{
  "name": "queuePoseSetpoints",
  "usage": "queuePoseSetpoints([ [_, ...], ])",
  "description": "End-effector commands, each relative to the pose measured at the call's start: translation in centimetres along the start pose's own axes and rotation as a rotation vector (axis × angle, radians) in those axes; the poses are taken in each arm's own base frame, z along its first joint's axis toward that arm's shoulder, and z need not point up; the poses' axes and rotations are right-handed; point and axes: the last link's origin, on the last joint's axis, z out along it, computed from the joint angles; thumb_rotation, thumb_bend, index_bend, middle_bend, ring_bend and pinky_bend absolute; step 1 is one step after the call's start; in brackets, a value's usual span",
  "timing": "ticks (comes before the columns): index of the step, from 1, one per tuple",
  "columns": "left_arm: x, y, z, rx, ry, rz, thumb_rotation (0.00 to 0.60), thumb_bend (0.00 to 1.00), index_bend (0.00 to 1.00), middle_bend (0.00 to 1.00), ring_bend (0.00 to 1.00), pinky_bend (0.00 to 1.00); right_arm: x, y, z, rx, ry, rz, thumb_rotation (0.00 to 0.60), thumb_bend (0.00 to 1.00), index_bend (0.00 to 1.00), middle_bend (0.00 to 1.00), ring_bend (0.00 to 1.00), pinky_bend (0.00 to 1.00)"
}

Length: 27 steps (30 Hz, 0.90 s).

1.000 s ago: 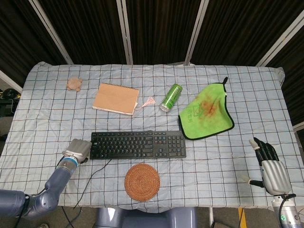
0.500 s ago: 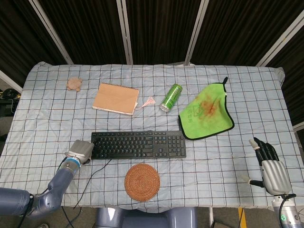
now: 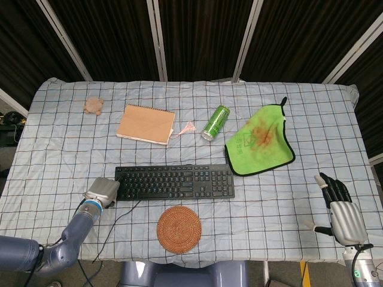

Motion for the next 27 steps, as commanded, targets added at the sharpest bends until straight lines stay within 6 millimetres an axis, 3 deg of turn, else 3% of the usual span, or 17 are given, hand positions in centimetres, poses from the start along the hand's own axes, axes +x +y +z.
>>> queuePoseSetpoints([
  [1,0.1,-0.1,0.0,0.002,0.001,-0.002,0.600,0.93,0.00,0.85,0.72,0.48,0.0,0.0,0.0,-0.002,0.000,0.000,0.600,0.05,0.00,0.00,0.00,0.00],
  [10,1.4,-0.4,-0.5,-0.001,0.054,-0.030,0.600,0.93,0.00,0.84,0.71,0.48,0.0,0.1,0.0,-0.005,0.000,0.001,0.600,0.05,0.00,0.00,0.00,0.00],
  [13,2.7,-0.8,-1.1,-0.004,0.118,-0.042,0.600,0.92,0.00,0.83,0.70,0.48,0.1,0.1,0.1,-0.006,0.006,0.001,0.600,0.05,0.00,0.00,0.00,0.00],
  [14,4.7,-1.4,-1.9,0.009,0.230,-0.050,0.600,0.91,0.00,0.81,0.68,0.47,0.1,0.1,0.0,-0.007,0.008,0.002,0.600,0.05,0.00,0.00,0.00,0.00],
  [16,5.4,-3.0,-4.7,0.020,0.423,-0.068,0.600,0.86,0.00,0.74,0.62,0.44,0.2,0.2,0.0,-0.009,0.012,0.002,0.600,0.05,0.00,0.00,0.00,0.00],
  [17,5.2,-3.4,-5.3,0.022,0.455,-0.069,0.600,0.82,0.00,0.69,0.57,0.41,0.2,0.2,0.0,-0.009,0.012,0.002,0.600,0.05,0.00,0.00,0.00,0.00],
  [20,3.6,-5.2,-7.6,0.040,0.555,-0.079,0.600,0.58,0.00,0.29,0.29,0.25,0.2,0.3,0.0,-0.010,0.012,-0.001,0.600,0.05,0.00,0.00,0.00,0.00],
  [22,2.4,-6.2,-8.7,0.059,0.571,-0.085,0.600,0.32,0.00,0.04,0.06,0.08,0.2,0.3,0.0,-0.012,0.011,-0.004,0.600,0.05,0.00,0.00,0.00,0.00],
  [24,1.1,-7.3,-10.0,0.082,0.592,-0.106,0.600,0.16,0.00,0.00,0.00,0.00,0.2,0.3,0.0,-0.012,0.011,-0.009,0.600,0.05,0.00,0.00,0.00,0.00],
  [27,-0.7,-8.7,-11.6,0.102,0.628,-0.169,0.600,0.04,0.00,0.00,0.00,0.00,0.2,0.2,0.0,-0.014,0.013,-0.017,0.600,0.05,0.00,0.00,0.00,0.00],
])
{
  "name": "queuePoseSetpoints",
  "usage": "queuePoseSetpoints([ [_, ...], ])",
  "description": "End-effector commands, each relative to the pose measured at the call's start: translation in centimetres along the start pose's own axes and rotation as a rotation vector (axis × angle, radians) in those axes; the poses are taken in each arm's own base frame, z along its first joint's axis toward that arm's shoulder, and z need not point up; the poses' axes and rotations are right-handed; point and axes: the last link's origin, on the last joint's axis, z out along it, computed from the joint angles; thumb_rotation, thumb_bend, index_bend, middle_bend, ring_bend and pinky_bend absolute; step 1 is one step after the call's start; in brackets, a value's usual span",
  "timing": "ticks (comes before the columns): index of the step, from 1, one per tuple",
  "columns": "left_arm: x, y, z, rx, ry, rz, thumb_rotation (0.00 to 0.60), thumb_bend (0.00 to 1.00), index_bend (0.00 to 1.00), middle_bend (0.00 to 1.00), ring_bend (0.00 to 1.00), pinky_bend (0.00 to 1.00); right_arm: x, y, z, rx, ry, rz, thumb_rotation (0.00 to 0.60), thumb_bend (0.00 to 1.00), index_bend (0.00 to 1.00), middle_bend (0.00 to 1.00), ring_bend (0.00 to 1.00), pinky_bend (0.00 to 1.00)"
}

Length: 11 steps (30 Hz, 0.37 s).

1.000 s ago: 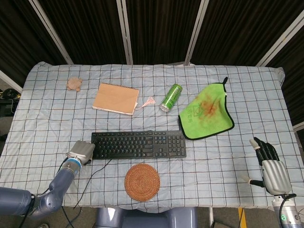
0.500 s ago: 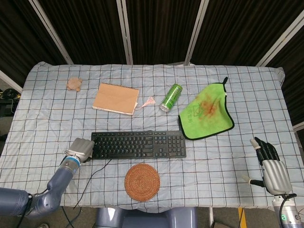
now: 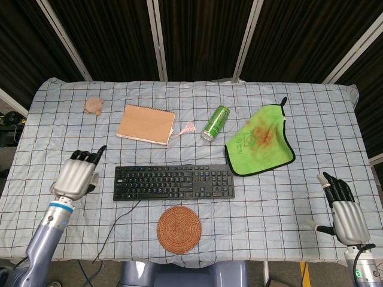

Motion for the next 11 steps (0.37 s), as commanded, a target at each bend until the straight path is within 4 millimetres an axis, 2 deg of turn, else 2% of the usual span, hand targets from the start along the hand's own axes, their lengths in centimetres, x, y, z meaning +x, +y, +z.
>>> queuePoseSetpoints([
  [1,-0.9,-4.2,-5.8,0.097,0.081,-0.113,0.600,0.03,0.00,0.00,0.00,0.00,0.0,0.0,0.0,-0.002,0.002,-0.007,0.600,0.05,0.00,0.00,0.00,0.00],
  [6,-2.4,-7.1,-9.0,0.154,0.120,-0.146,0.600,0.00,0.00,0.00,0.00,0.00,0.0,-0.1,0.0,0.003,0.009,-0.018,0.600,0.05,0.00,0.00,0.00,0.00],
  [11,-3.6,-8.5,-10.4,0.177,0.135,-0.110,0.600,0.00,0.00,0.00,0.00,0.00,-0.1,-0.2,0.0,0.011,0.008,-0.028,0.600,0.05,0.00,0.00,0.00,0.00],
])
